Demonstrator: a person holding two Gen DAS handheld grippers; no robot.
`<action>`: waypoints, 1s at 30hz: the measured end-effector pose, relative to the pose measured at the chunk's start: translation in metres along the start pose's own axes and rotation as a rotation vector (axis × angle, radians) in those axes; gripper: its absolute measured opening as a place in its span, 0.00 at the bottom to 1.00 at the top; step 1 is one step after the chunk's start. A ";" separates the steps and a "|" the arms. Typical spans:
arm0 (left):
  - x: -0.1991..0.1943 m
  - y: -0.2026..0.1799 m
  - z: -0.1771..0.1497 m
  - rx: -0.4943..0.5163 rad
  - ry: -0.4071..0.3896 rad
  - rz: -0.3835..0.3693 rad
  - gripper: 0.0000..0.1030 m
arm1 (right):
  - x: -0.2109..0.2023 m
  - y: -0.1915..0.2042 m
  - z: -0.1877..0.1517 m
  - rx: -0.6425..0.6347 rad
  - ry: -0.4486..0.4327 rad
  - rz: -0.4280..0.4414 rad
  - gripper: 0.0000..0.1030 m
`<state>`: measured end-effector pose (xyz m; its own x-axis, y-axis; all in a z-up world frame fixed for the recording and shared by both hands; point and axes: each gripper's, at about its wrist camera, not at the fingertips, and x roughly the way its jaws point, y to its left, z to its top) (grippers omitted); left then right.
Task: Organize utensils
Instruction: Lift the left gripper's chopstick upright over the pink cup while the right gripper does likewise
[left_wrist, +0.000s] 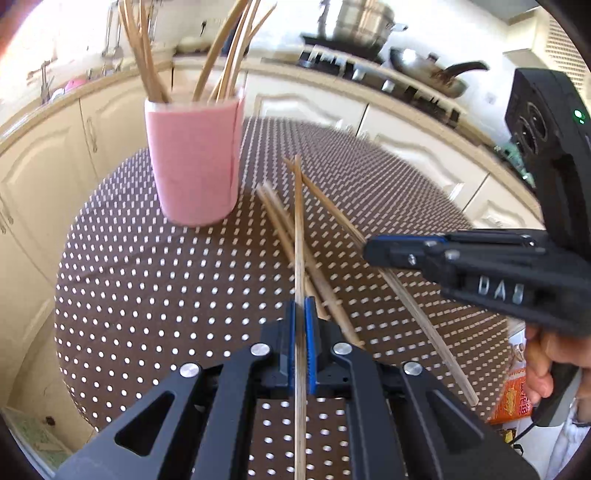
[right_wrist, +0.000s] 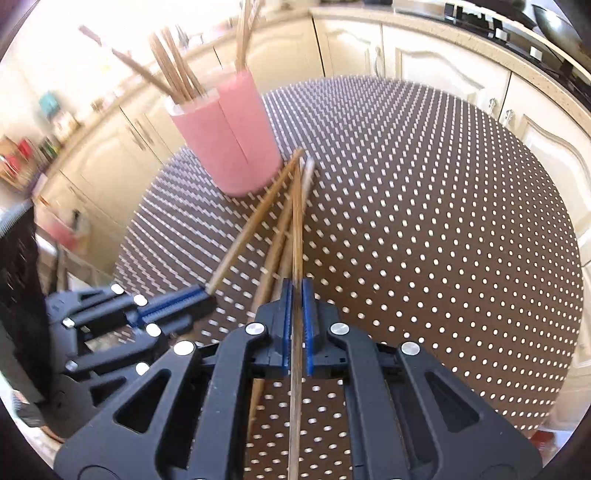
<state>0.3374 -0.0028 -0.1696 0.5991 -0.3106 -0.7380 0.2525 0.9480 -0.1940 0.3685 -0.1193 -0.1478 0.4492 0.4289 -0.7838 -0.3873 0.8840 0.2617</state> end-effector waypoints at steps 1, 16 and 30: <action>-0.006 -0.003 0.001 0.006 -0.022 -0.005 0.05 | -0.009 0.001 0.000 0.007 -0.032 0.018 0.06; -0.115 -0.038 0.015 0.091 -0.429 -0.101 0.05 | -0.122 0.028 0.006 -0.032 -0.431 0.142 0.06; -0.184 -0.021 0.025 0.048 -0.781 -0.115 0.05 | -0.139 0.040 0.034 -0.098 -0.590 0.131 0.06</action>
<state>0.2412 0.0325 -0.0134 0.9227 -0.3830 -0.0438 0.3675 0.9082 -0.2001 0.3176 -0.1373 -0.0095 0.7520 0.5883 -0.2974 -0.5292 0.8077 0.2598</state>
